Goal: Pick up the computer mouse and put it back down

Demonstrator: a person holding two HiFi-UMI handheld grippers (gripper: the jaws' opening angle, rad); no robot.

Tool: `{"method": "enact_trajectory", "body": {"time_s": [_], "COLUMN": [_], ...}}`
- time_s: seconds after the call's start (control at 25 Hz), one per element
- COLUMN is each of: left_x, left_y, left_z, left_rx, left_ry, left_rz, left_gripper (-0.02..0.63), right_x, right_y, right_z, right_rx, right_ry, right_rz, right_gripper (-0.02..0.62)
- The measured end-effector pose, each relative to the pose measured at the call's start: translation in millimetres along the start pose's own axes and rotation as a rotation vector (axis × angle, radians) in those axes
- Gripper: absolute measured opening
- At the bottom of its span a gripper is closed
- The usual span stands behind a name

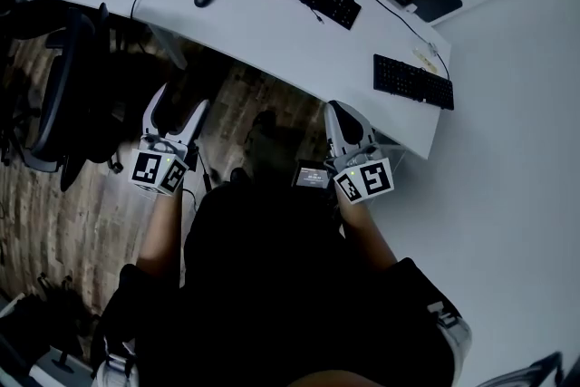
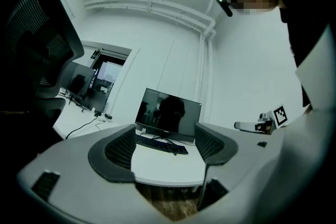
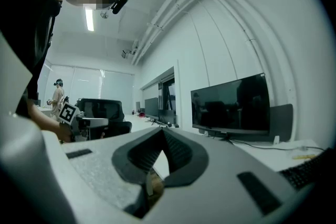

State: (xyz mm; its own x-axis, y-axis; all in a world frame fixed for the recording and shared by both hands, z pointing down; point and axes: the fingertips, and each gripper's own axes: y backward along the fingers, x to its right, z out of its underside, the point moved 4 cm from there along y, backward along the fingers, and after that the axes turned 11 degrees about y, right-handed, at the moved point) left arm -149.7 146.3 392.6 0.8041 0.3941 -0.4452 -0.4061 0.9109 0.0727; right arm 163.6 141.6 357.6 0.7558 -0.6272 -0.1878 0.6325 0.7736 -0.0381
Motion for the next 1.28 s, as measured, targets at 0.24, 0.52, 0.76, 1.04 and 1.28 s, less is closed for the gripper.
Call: {"method": "enact_trajectory", "body": {"time_s": [0.24,0.52,0.76,1.04,1.28], "left_x": [-17,-43,-76,-109,-136], "left_y": [-24,-59,-98,-164,-217], "left_z": [-8,-16,-19,-31,-35], "left_rx": [-0.004,-0.03,-0.035,-0.086,-0.126], "left_ry": [-0.003,-0.017,-0.025,-0.042,-0.041], "left_rz": [-0.007,-0.036,-0.083,-0.124,-0.16], "left_gripper": [0.33,0.33,0.33,0.331,0.331], "right_x": [10,32,59,111,143], "right_y": [-38,-97,-152,-224,-280], "right_z": [-3,6,19,30,44], "right_rx": [0.017,0.036,0.039,0.027,0.026], "right_ry": [0.009,-0.008,-0.035,-0.065,-0.093], "right_rz": [-0.041,-0.081,-0.111,-0.132,-0.165], "right_gripper": [0.003,0.003,0.003,0.003,0.003]}}
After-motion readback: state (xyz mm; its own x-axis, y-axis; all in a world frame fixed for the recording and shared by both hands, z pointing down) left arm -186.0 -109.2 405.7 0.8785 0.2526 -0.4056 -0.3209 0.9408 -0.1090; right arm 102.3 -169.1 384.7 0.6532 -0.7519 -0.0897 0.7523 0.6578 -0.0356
